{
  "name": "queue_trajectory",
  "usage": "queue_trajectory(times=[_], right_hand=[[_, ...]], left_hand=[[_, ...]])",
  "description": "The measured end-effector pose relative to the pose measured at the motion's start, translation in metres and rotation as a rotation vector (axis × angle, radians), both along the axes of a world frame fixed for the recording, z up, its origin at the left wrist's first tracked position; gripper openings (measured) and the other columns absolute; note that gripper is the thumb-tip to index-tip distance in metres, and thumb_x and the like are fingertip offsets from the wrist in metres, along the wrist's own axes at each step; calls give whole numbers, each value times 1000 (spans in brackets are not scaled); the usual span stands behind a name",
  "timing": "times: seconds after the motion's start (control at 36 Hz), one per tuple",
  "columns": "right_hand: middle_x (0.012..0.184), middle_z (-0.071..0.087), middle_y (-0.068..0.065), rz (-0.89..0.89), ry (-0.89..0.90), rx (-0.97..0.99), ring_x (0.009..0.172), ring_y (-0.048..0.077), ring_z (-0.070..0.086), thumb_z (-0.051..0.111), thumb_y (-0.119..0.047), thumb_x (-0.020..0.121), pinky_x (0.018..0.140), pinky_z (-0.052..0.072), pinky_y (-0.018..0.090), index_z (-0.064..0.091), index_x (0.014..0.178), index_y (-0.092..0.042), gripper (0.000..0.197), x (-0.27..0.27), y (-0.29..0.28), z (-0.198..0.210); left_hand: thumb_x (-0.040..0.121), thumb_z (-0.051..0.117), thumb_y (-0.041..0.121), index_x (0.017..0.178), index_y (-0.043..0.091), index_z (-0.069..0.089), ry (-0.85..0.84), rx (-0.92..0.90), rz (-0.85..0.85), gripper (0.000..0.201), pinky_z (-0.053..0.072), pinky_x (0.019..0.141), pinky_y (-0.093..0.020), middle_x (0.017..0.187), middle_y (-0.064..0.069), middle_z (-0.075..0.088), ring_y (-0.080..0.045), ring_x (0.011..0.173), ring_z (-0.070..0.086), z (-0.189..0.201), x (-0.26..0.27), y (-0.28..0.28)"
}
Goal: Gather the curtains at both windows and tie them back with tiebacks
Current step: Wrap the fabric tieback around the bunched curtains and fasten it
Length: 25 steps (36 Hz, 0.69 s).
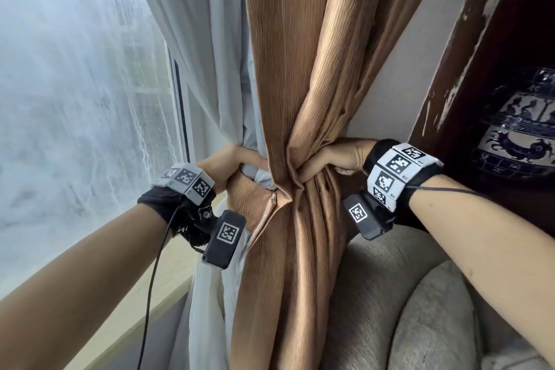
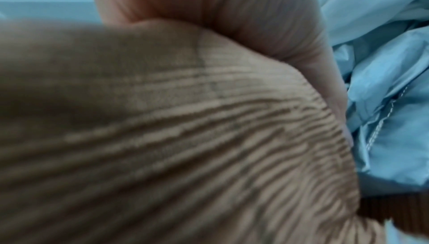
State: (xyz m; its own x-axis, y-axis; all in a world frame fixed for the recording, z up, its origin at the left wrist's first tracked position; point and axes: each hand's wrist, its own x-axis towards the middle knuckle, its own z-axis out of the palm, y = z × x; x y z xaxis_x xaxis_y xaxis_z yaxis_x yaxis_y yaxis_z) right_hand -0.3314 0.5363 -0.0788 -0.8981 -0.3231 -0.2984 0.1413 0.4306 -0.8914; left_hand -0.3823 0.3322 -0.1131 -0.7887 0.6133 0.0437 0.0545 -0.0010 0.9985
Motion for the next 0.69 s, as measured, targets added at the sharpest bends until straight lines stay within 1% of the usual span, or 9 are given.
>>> queue_trajectory(times=[0.08, 0.19, 0.33, 0.42, 0.44, 0.5, 0.56, 0.64, 0.69], right_hand=[[84, 77, 4, -1, 22, 9, 75, 19, 74, 67, 0, 81, 70, 58, 26, 80, 77, -18, 23, 1, -2, 2], [70, 75, 3, 12, 1, 18, 60, 15, 71, 63, 1, 83, 62, 58, 23, 79, 64, -17, 31, 2, 0, 0], [72, 75, 7, -17, -24, 9, 61, 18, 72, 72, -11, 62, 64, 58, 25, 79, 67, -13, 9, 2, 2, -7], [72, 75, 6, -25, 32, 7, 63, 17, 72, 70, -12, 62, 64, 56, 24, 79, 66, -16, 12, -1, 1, -8], [74, 76, 6, -25, 48, 4, 65, 18, 72, 70, -11, 61, 67, 56, 25, 80, 68, -16, 13, -2, 0, -9], [78, 76, 7, -21, 80, 17, 69, 20, 71, 71, -11, 60, 74, 56, 29, 80, 70, -17, 14, -4, 0, -9], [80, 76, 9, -25, 97, 27, 71, 23, 71, 75, -13, 56, 78, 55, 32, 80, 72, -16, 17, -6, 0, -10], [79, 76, 6, -8, 118, 28, 71, 20, 72, 73, -12, 59, 73, 56, 28, 80, 71, -18, 15, -5, -1, -9], [79, 76, 4, -9, 136, 5, 71, 18, 72, 70, -10, 62, 71, 56, 26, 80, 70, -20, 16, -4, -2, -10]], left_hand=[[33, 77, 18, 88, 8, 70, -10, 2, -3, 57, 54, 77, -34, 82, -5, 75, -23, 79, 71, 0, 0, 0], [33, 77, 20, 88, 6, 70, -6, 1, -28, 57, 55, 76, -33, 82, -7, 75, -23, 78, 72, -1, 2, -1], [33, 77, 21, 85, 8, 71, -30, 9, -22, 53, 52, 79, -34, 81, -7, 75, -23, 77, 71, -3, 1, -1], [39, 74, 14, 74, 11, 76, -26, 7, -42, 35, 52, 79, -34, 78, -7, 75, -22, 75, 71, -3, 0, -1], [41, 72, 11, 67, 14, 77, -27, 5, -55, 26, 53, 78, -32, 76, -6, 75, -20, 73, 72, -2, 0, -2], [39, 73, 13, 61, 15, 77, -25, 8, -74, 22, 53, 79, -33, 74, -5, 75, -21, 74, 71, -2, 0, -2], [37, 74, 15, 61, 14, 77, -24, 12, -68, 24, 52, 82, -34, 75, -6, 75, -23, 77, 71, -2, -1, -2], [43, 73, 10, 62, 15, 77, -10, 40, -69, 21, 54, 76, -32, 75, -5, 75, -20, 73, 72, -3, -1, -2], [40, 76, 15, 73, 13, 75, 12, 70, -50, 34, 55, 74, -31, 78, -5, 75, -19, 75, 72, -3, -1, -2]])
